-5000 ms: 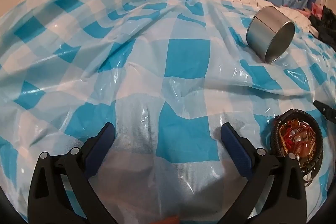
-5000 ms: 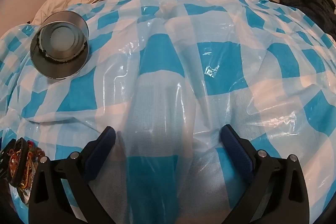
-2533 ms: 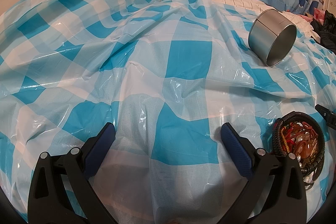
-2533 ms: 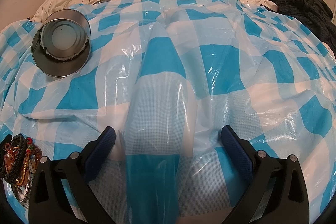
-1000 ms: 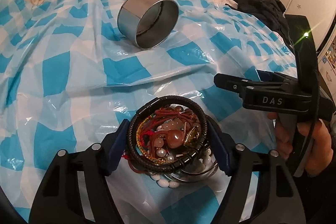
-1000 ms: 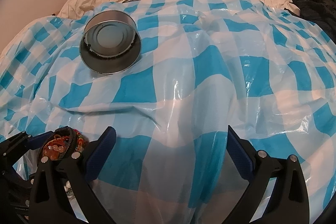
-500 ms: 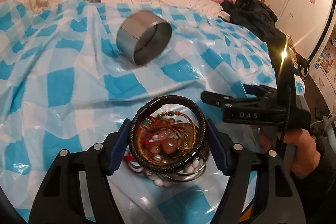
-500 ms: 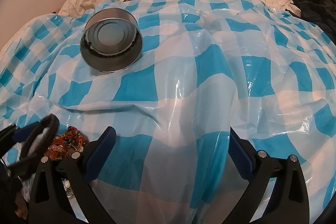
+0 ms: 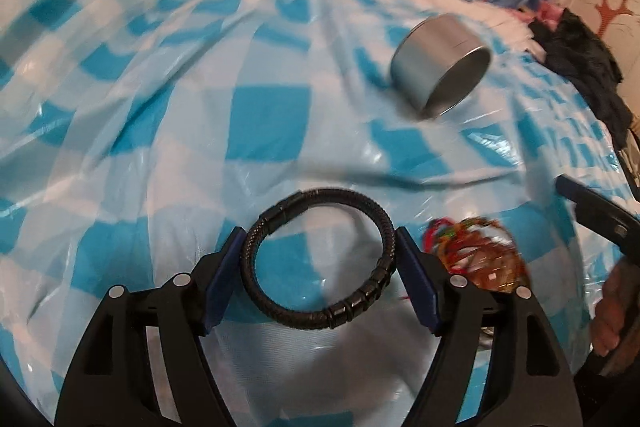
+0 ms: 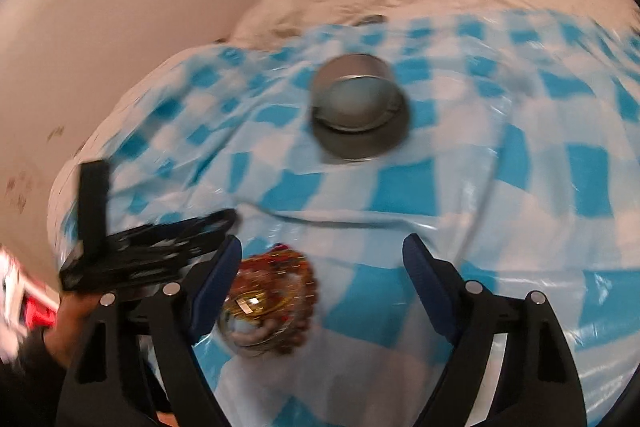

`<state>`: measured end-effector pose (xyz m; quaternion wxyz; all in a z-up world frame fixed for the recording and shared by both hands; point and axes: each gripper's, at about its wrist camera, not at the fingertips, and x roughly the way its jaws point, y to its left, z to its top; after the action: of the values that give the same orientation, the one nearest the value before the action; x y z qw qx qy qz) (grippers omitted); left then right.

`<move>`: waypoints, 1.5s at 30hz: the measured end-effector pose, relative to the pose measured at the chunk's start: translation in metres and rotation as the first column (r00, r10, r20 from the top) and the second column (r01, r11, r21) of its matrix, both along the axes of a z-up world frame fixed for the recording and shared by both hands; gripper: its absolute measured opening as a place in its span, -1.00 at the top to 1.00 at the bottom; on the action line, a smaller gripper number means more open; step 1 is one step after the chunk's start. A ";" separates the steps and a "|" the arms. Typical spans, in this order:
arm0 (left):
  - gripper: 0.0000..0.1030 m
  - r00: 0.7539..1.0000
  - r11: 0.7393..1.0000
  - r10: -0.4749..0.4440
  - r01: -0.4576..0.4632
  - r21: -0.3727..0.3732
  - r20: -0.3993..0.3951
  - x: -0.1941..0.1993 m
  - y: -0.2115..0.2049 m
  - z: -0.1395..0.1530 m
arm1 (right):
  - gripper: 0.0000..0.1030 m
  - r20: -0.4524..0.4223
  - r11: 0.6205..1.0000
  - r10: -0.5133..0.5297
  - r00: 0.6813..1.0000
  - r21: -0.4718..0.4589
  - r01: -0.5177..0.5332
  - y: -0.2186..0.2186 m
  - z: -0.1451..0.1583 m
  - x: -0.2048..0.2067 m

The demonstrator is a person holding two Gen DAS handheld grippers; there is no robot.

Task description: Organize jewelry

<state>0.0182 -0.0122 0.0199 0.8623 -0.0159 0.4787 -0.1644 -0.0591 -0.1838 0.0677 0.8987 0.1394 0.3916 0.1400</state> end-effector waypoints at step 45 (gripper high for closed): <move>0.96 0.980 0.988 -0.067 0.040 0.149 0.185 -0.012 0.005 0.016 | 0.93 -0.051 0.973 -0.048 0.998 0.222 0.058 -0.020 -0.020 0.012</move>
<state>0.0066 -0.0075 0.0357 0.8980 0.0752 0.4055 -0.1532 -0.0468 -0.2034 0.0479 0.8716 0.2530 0.3898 0.1560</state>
